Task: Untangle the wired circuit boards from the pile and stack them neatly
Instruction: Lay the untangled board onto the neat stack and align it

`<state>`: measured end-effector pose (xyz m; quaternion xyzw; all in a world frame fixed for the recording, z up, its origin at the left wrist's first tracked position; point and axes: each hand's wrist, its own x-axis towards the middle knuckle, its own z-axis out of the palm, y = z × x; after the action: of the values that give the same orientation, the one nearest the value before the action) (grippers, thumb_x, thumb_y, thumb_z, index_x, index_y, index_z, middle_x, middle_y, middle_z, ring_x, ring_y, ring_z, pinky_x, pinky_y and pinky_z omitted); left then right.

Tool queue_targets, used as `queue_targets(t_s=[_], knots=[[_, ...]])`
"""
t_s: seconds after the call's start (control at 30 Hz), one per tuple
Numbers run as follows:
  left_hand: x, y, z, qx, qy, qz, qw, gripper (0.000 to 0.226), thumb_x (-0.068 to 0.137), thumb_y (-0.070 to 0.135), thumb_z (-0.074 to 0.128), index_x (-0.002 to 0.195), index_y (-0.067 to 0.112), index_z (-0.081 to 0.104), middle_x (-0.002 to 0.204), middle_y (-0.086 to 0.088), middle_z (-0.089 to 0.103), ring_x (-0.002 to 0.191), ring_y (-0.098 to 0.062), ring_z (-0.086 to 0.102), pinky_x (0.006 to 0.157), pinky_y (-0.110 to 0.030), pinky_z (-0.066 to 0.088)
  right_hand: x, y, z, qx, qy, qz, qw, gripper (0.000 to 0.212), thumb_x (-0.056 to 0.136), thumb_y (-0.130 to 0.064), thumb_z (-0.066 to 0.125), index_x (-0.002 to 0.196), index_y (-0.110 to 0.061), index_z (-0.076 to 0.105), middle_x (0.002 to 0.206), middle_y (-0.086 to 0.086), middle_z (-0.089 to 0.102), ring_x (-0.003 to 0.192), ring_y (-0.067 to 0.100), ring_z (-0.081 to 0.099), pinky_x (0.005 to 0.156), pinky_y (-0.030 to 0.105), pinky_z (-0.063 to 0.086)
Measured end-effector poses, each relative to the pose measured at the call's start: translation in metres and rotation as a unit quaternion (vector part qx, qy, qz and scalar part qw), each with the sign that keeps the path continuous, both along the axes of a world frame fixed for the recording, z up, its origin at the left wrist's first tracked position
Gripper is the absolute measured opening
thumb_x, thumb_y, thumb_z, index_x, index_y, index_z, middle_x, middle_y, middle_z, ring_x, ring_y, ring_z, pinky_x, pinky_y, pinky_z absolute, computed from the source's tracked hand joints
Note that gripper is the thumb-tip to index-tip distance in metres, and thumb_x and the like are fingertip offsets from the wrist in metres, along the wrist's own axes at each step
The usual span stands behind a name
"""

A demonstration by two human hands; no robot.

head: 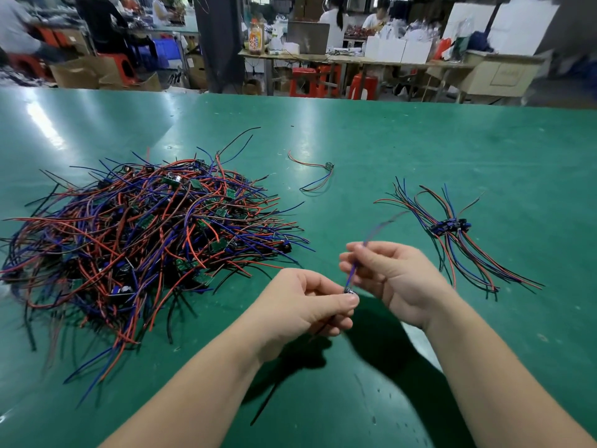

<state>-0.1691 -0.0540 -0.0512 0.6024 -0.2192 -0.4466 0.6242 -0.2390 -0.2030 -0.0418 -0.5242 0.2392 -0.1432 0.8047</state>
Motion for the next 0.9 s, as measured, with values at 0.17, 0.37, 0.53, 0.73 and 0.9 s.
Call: queue_targets(t_s=[0.17,0.37,0.53,0.73,0.9], knots=[[-0.002,0.002,0.001,0.026,-0.006,-0.072,0.997,0.009,0.078,0.007,0.075,0.077,0.006,0.066,0.068,-0.010,0.068,0.057,-0.014,0.066,0.052,-0.021,0.051,-0.007,-0.029,0.004,-0.025,0.016,-0.121,0.992,0.006,0.087,-0.003,0.059,0.083,-0.001,0.062,0.061,0.008,0.070,0.054,0.014,0.068,0.050,0.019,0.054],[-0.005,0.001,0.001,0.037,-0.022,-0.059,0.997,0.014,0.077,0.006,0.076,0.080,0.004,0.063,0.066,-0.009,0.068,0.057,-0.015,0.067,0.052,-0.022,0.051,-0.011,-0.039,0.004,-0.014,-0.002,-0.160,0.987,0.004,0.085,0.001,0.062,0.084,-0.002,0.064,0.065,0.008,0.071,0.057,0.016,0.069,0.053,0.020,0.055],[-0.005,0.001,0.001,0.046,-0.034,-0.056,0.997,0.014,0.077,0.006,0.076,0.080,0.004,0.063,0.064,-0.008,0.068,0.057,-0.015,0.067,0.052,-0.022,0.052,-0.013,-0.043,0.007,-0.006,0.000,-0.173,0.985,0.011,0.086,-0.011,0.065,0.080,-0.002,0.063,0.059,0.006,0.069,0.052,0.012,0.067,0.048,0.018,0.052],[-0.007,0.000,0.000,0.048,-0.026,-0.075,0.996,0.013,0.077,0.007,0.077,0.078,0.007,0.064,0.065,-0.004,0.069,0.057,-0.017,0.068,0.053,-0.023,0.053,-0.016,-0.050,0.007,-0.035,0.048,-0.191,0.980,0.021,0.090,-0.019,0.062,0.077,-0.002,0.062,0.048,0.001,0.061,0.043,0.009,0.062,0.041,0.015,0.047],[-0.011,-0.008,-0.002,-0.005,0.021,0.049,0.999,0.019,0.071,0.011,0.079,0.078,0.007,0.061,0.061,-0.005,0.067,0.046,-0.014,0.062,0.045,-0.022,0.049,-0.010,-0.041,0.000,-0.092,0.091,-0.134,0.983,0.031,0.092,-0.027,0.060,0.088,0.004,0.059,0.054,0.014,0.063,0.044,0.019,0.064,0.041,0.020,0.050]])
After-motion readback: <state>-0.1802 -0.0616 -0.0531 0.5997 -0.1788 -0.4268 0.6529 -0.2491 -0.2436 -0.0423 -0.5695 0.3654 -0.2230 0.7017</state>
